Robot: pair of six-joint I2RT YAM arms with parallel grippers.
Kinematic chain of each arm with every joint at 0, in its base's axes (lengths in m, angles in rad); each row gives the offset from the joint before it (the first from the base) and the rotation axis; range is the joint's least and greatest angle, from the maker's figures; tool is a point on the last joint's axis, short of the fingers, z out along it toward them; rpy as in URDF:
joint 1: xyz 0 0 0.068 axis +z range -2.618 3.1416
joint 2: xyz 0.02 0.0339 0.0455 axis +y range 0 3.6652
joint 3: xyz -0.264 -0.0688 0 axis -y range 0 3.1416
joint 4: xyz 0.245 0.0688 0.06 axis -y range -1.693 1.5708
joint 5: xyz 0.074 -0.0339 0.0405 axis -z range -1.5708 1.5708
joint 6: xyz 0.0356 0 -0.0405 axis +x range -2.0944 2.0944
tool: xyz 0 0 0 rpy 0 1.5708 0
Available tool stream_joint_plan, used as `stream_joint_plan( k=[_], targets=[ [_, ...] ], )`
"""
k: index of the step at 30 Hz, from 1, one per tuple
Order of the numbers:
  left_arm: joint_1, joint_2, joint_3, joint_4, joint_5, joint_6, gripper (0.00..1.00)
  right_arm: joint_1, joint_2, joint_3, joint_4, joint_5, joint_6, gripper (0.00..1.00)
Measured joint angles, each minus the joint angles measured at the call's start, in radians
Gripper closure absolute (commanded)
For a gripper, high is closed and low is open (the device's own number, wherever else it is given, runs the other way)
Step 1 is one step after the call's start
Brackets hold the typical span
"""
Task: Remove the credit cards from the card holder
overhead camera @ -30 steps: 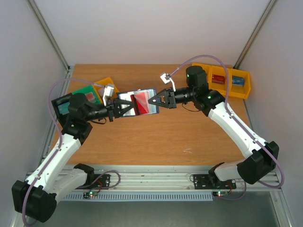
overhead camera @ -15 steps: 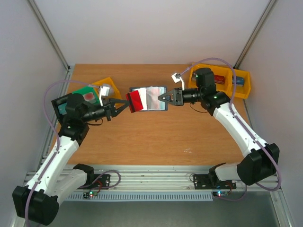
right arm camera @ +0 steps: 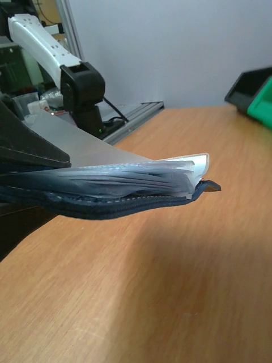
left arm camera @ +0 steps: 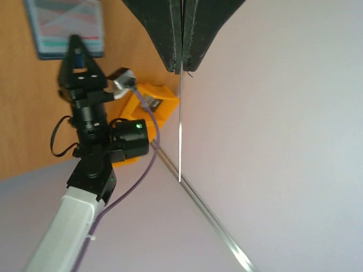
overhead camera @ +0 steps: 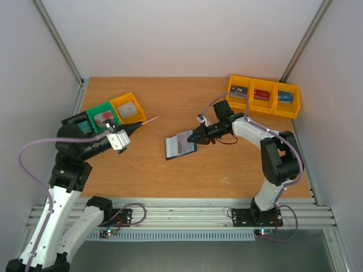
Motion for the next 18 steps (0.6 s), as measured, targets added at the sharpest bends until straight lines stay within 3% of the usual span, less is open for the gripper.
stream_joint_plan(
  k=[7,12,18],
  targets=[
    [-0.007,-0.034,-0.014,-0.079,-0.002,0.607,1.0,0.01,0.122,0.0,-0.041,-0.002,0.003,0.98],
    [-0.011,-0.047,-0.045,-0.116,-0.002,0.935,1.0,0.009,0.166,0.0,-0.084,0.016,0.0,0.86],
    [-0.011,-0.064,-0.079,-0.132,-0.001,1.176,1.0,0.004,0.168,0.001,-0.128,0.06,0.002,0.64]
  ],
)
